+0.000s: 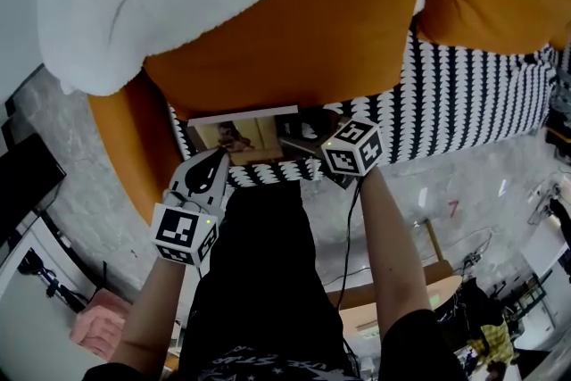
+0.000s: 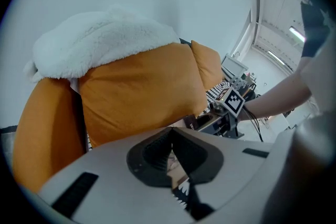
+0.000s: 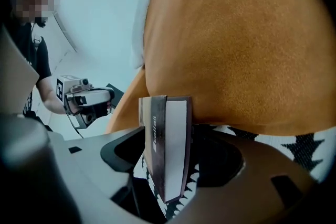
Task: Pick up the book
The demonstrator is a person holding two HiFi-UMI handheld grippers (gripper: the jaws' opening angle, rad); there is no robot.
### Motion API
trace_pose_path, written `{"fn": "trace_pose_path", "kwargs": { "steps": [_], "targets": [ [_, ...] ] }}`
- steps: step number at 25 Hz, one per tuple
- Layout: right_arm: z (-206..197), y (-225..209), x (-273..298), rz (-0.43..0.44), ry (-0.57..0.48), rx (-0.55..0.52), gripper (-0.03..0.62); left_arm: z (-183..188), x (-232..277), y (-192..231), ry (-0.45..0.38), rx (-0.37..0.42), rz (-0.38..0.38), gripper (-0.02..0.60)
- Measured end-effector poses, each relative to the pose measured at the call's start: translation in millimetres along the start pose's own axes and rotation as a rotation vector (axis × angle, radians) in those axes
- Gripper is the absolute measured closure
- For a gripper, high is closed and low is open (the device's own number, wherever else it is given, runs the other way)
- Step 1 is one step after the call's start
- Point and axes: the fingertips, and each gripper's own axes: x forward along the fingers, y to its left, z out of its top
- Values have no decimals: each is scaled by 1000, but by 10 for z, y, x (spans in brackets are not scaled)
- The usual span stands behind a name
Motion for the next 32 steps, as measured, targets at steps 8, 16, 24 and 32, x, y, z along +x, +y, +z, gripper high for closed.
{"fn": "trace_pose_path", "kwargs": {
  "steps": [8, 16, 24, 32],
  "targets": [
    [-96, 11, 140, 45, 32, 36, 332, -25, -19, -5, -1, 6, 3, 575],
    [-95, 266, 87, 119, 25, 17, 412, -31, -83, -27, -5, 10, 8, 575],
    [16, 623, -40, 155, -43, 31, 439, 15, -252, -147, -20, 15, 10, 574],
    [207, 897, -487, 176, -166, 81, 441, 287, -422, -343, -73, 63, 25, 575]
  ]
}}
